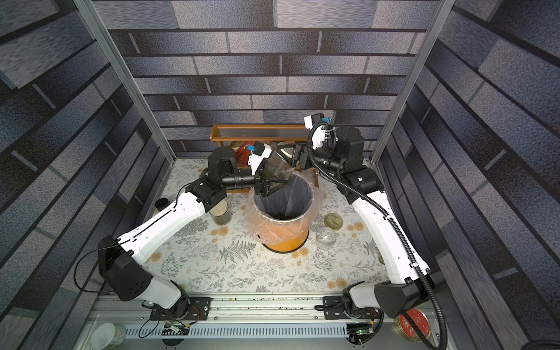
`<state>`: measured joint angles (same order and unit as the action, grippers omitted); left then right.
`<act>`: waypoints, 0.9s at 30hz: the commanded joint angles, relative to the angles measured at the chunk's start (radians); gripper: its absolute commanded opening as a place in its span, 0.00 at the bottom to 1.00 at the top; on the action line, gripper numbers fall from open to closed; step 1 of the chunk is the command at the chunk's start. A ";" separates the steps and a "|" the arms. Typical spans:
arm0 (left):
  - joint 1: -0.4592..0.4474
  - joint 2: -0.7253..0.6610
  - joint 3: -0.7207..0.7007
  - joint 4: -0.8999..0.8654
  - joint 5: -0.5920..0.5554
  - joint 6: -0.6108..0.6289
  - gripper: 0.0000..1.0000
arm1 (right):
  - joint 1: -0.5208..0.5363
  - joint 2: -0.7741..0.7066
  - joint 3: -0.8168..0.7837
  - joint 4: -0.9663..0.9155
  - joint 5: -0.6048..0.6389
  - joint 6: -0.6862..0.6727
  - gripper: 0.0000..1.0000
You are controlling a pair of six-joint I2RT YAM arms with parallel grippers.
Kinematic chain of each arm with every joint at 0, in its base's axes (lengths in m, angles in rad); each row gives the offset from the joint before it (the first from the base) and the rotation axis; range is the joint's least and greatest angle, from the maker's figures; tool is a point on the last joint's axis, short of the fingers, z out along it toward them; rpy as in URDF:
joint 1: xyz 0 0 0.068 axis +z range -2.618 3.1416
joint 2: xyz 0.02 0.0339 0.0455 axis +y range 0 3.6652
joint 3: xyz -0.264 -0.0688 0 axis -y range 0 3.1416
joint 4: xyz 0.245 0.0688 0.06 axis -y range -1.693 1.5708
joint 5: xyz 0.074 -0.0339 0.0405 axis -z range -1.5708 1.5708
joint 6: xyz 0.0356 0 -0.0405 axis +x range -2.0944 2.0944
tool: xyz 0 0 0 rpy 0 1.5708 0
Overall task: Empty moldy tea leaves from jars
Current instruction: Unscrew the lid from the jar.
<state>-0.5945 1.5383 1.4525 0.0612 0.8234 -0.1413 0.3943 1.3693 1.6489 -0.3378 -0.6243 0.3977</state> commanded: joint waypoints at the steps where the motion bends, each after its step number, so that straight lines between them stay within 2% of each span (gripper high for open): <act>1: 0.047 0.009 0.099 0.179 0.104 -0.197 0.32 | 0.029 -0.009 0.013 -0.074 -0.212 -0.128 0.60; 3: 0.047 0.011 0.107 0.163 0.131 -0.183 0.32 | 0.027 -0.003 0.016 -0.066 -0.217 -0.128 0.60; 6: 0.042 0.003 0.117 0.101 0.111 -0.120 0.33 | 0.029 0.002 0.024 -0.065 -0.206 -0.123 0.60; 9: 0.036 -0.008 0.126 0.030 0.080 -0.040 0.33 | 0.028 0.005 0.042 -0.091 -0.173 -0.124 0.66; 11: 0.036 -0.019 0.119 0.009 0.023 0.000 0.33 | 0.027 0.008 0.059 -0.126 -0.141 -0.133 0.73; 15: 0.024 -0.041 0.104 -0.052 -0.071 0.101 0.33 | 0.028 0.016 0.101 -0.207 -0.073 -0.146 0.94; 17: 0.019 -0.054 0.086 -0.057 -0.115 0.131 0.33 | 0.028 0.014 0.117 -0.229 -0.034 -0.135 0.99; 27: -0.050 -0.119 -0.039 0.027 -0.386 0.304 0.33 | 0.029 0.004 0.143 -0.264 0.119 0.021 1.00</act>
<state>-0.6228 1.4757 1.4258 -0.0147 0.5709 0.0711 0.4149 1.3891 1.7634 -0.5655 -0.5724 0.3519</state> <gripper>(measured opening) 0.845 0.999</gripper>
